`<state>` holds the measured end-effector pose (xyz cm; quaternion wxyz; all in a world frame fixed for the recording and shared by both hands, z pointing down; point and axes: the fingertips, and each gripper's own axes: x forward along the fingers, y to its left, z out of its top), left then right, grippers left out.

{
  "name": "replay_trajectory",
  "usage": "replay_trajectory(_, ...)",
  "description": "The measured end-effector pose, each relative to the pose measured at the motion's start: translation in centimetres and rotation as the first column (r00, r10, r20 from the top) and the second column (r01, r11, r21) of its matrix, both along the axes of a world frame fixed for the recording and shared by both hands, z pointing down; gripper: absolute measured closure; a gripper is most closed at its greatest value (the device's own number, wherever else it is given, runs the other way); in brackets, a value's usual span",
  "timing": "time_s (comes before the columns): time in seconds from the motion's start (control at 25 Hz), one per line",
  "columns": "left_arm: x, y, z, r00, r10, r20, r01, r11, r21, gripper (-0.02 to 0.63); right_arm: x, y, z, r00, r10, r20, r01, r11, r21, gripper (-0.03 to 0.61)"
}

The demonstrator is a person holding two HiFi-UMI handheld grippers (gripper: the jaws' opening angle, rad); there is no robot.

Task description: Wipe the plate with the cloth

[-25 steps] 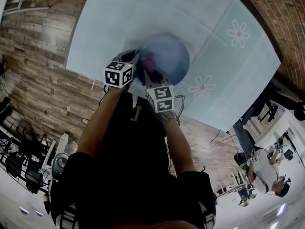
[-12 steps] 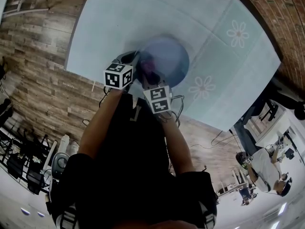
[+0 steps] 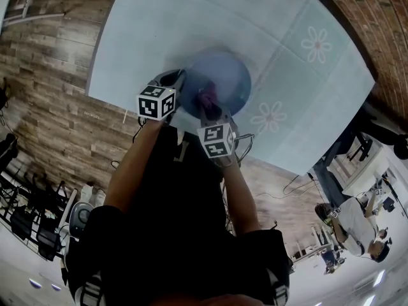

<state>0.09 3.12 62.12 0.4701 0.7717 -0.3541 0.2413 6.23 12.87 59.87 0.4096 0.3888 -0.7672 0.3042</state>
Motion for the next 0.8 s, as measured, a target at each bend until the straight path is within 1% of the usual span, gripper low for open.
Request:
replay_trajectory(0.32,-0.3,0.0,0.1,1.000,-0.007,0.004,0.007,1.000,0.001,0.571,5.2,-0.3,0.5,0.994,0.032,-0.108,-0.036,0.999,-0.031,0.503)
replay_trajectory(0.48,-0.2,0.1,0.3,1.000,-0.013,0.008,0.013,1.000,0.000,0.571,8.3,-1.5,0.7,0.981,0.035,-0.189,-0.041,0.999,-0.029,0.503)
replay_trajectory(0.56,-0.2,0.0,0.4,1.000,-0.016,0.009,0.016,1.000,0.000,0.570,9.5,-2.3,0.8,0.972,0.023,-0.236,-0.028,0.999,-0.017,0.502)
replay_trajectory(0.64,-0.3,0.0,0.5,1.000,-0.019,0.012,0.019,1.000,0.000,0.570,9.9,-3.2,1.0,0.951,-0.021,-0.307,0.026,1.000,0.011,0.503)
replay_trajectory(0.76,-0.5,0.0,0.4,0.999,-0.028,0.019,0.028,1.000,-0.006,0.570,9.8,-4.5,0.8,0.887,-0.094,-0.453,0.145,0.986,0.079,0.503)
replay_trajectory(0.8,-0.6,0.0,0.3,0.999,-0.031,0.021,0.032,0.999,-0.008,0.569,9.7,-4.8,0.8,0.870,-0.103,-0.482,0.170,0.981,0.097,0.503)
